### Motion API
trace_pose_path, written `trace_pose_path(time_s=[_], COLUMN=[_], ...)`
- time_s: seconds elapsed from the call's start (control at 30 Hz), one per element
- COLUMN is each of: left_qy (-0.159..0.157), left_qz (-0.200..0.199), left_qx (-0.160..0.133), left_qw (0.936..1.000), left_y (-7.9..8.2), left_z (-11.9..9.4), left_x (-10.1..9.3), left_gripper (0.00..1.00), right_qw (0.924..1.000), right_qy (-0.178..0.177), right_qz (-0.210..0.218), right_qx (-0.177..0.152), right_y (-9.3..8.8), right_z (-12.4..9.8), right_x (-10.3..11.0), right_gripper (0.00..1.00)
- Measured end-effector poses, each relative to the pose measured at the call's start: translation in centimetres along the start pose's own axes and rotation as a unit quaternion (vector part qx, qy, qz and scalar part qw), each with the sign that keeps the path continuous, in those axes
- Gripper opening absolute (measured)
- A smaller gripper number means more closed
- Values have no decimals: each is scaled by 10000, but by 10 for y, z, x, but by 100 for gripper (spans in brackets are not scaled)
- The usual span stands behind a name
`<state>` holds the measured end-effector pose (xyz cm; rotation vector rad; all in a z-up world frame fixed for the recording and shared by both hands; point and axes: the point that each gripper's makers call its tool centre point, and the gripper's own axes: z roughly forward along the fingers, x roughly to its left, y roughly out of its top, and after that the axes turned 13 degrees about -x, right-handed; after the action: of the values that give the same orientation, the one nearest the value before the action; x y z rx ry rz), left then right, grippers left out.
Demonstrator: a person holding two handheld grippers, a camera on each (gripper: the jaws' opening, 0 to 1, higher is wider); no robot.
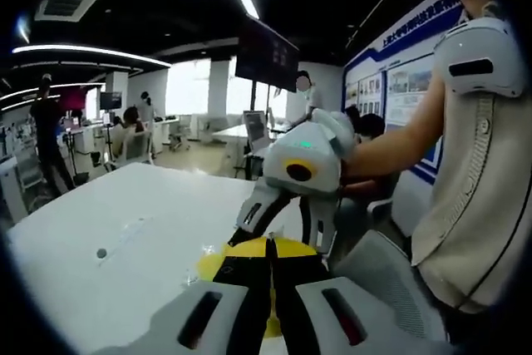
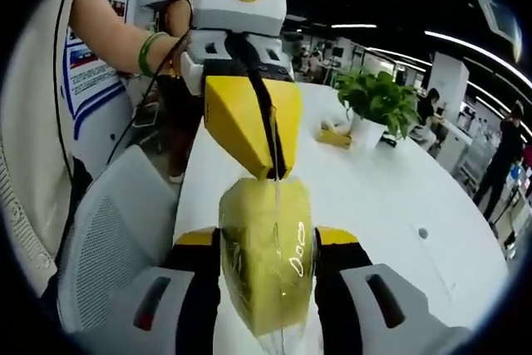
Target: Compare the silicone blocks by pressing each to a similar depth, holding the contact briefly, and releasing to observe deformation and rebound differences across the visible hardness samples.
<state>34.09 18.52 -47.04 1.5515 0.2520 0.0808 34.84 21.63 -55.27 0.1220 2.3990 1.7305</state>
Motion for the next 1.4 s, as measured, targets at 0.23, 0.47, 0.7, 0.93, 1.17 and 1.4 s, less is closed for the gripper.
trace_pose_path(time_s=[0.23,0.47,0.7,0.93,1.17,1.4], left_qy=[124,346,751,1175,1482,1654], left_qz=[-99,-289,-441,-699,-998,-1311], left_qx=[-45,-196,-357,-273,-169,-84], left_qw=[9999,9988,9956,9902,9838,9774], left_y=[-6,-9,-17,-42,-79,-109], left_z=[-3,-8,-14,-17,-19,-26], left_x=[2,14,39,66,89,105], left_gripper=[0,0,0,0,0,0], right_qw=[9959,9820,9646,9430,9154,8910], right_qy=[-754,-1502,-2104,-2913,-3646,-4133], right_qz=[297,572,698,982,1278,1584], right_qx=[-405,-994,-1426,-1277,-1133,-1008], right_y=[3,14,25,-3,-37,-60], right_z=[-16,-36,-57,-89,-124,-153], right_x=[-14,-27,-25,-25,-22,-11], right_gripper=[59,67,78,88,87,84])
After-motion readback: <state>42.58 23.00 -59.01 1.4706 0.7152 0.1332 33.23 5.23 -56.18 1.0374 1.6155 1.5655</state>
